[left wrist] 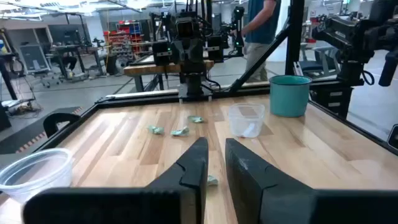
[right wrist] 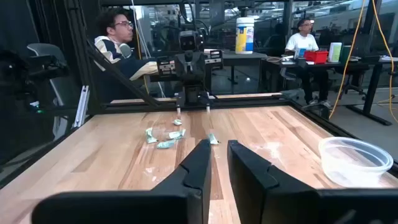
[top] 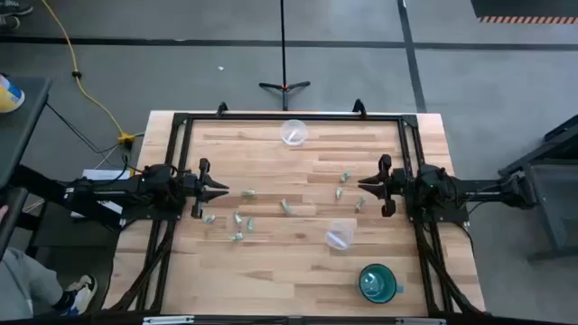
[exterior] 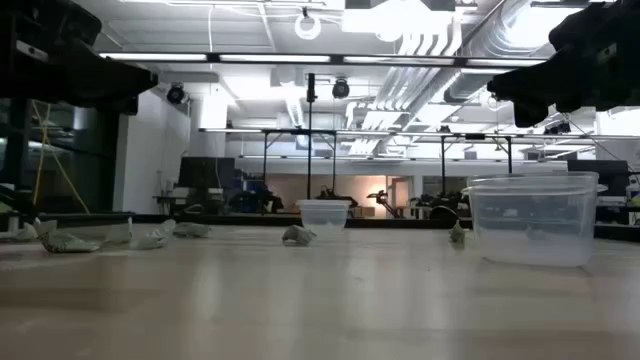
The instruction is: Pick and place Stevia / Truvia into bins
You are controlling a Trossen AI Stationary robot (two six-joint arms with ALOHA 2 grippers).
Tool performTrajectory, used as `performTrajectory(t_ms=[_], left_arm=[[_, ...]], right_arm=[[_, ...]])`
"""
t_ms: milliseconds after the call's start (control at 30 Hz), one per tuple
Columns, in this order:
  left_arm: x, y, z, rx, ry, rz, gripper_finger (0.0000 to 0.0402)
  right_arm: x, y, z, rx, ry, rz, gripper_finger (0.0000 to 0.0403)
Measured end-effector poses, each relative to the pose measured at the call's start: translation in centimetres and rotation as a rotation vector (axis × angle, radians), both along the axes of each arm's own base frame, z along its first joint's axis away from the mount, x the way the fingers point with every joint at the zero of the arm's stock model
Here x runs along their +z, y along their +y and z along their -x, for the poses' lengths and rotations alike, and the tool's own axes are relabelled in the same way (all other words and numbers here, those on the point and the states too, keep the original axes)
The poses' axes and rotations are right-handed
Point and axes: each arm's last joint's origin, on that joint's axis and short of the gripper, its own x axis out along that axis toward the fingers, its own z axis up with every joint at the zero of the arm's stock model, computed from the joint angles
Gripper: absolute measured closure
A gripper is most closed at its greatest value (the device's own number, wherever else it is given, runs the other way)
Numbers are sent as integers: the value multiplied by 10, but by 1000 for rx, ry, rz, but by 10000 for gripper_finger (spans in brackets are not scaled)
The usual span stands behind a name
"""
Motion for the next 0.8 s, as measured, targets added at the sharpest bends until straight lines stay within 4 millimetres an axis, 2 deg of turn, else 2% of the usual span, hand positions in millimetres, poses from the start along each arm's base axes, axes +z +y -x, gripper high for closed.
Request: performTrajectory(t_ms=[800], left_arm=[[0, 0, 0, 0, 0, 0, 309]], right_arm=[[0, 0, 0, 0, 0, 0, 358]])
